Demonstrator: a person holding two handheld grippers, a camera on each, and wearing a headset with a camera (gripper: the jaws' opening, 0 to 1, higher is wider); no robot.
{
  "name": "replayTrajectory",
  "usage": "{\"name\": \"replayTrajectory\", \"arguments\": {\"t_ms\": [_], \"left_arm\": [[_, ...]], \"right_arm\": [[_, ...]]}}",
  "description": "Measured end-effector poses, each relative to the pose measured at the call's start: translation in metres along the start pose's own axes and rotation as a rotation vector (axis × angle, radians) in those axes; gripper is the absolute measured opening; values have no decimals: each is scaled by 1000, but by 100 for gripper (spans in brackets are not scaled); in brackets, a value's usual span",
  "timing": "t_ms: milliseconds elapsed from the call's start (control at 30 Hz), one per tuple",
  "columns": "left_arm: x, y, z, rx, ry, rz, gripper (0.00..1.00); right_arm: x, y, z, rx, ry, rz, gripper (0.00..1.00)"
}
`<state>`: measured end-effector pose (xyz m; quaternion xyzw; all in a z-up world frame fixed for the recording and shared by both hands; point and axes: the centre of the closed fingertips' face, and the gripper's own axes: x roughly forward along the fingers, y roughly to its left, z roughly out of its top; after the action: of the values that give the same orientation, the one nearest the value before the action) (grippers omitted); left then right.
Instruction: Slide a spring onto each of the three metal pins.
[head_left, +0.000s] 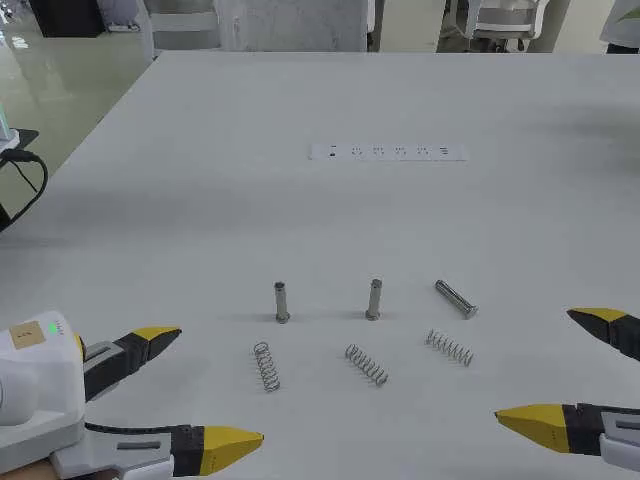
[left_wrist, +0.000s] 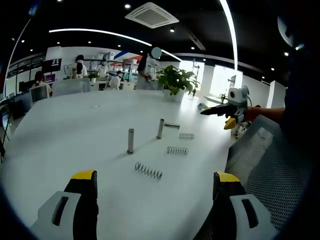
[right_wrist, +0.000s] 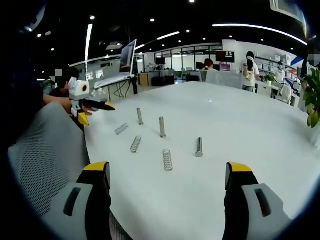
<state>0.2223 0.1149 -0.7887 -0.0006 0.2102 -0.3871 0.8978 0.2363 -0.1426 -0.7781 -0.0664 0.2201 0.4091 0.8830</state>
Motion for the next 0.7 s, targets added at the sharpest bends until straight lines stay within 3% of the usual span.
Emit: {"name": "replayTrajectory", "arguments": {"t_ms": [267,700], "left_arm": [[-4,-2,-3,4,0,-2,92],[-1,6,0,15,-4,-1,92]], "right_arm": [[-1,0,1,0,-9,-12,95],[2,-3,4,-5,-17,-22,95]]}}
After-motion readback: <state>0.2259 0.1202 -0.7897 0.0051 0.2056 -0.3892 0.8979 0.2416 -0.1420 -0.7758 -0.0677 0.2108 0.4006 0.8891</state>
